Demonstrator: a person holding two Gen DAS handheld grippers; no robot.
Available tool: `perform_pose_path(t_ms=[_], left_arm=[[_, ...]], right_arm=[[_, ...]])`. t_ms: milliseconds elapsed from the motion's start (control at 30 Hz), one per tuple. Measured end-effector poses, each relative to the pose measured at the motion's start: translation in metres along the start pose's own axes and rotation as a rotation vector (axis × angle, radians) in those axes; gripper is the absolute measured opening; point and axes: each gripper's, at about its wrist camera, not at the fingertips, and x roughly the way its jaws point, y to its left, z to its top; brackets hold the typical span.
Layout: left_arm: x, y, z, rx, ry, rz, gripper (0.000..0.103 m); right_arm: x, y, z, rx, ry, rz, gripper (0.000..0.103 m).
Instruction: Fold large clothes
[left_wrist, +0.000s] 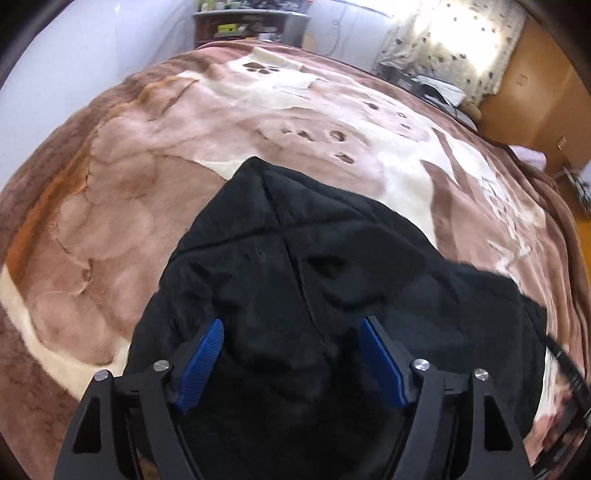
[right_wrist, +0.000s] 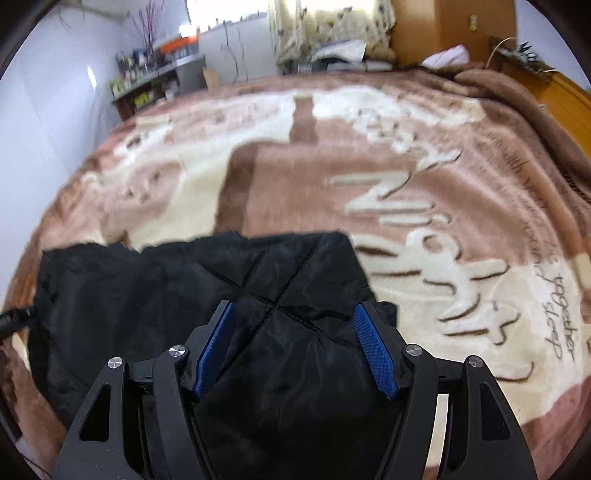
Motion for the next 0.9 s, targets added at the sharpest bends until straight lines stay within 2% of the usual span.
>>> perform_pose_path(t_ms=[167, 267, 400, 533, 633, 900], left_arm=[[-0.040, -0.013, -0.037, 0.036, -0.055, 0.002, 0.086], [-0.062, -0.025, -0.067, 0.074, -0.071, -0.003, 0.087], [-0.087, -0.037, -0.105, 0.103, -0.104, 0.055, 0.091], [-0.112, -0.047, -0.137, 0.114, -0.138, 0.049, 0.091], [-0.129, -0.055, -0.157, 0.138, -0.180, 0.074, 0.091], [-0.158, -0.077, -0.196, 0.232, -0.236, 0.059, 0.092]], right_arm=[[-0.047, 0.006, -0.021, 0.003, -0.046, 0.012, 0.067], [-0.070, 0.012, -0.042, -0.020, -0.073, 0.012, 0.070], [-0.103, 0.026, -0.071, -0.117, -0.125, -0.023, 0.074], [-0.126, 0.037, -0.094, -0.169, -0.150, -0.055, 0.074], [-0.143, 0.044, -0.111, -0.183, -0.174, -0.068, 0.074], [-0.165, 0.048, -0.147, -0.143, -0.190, -0.079, 0.074]])
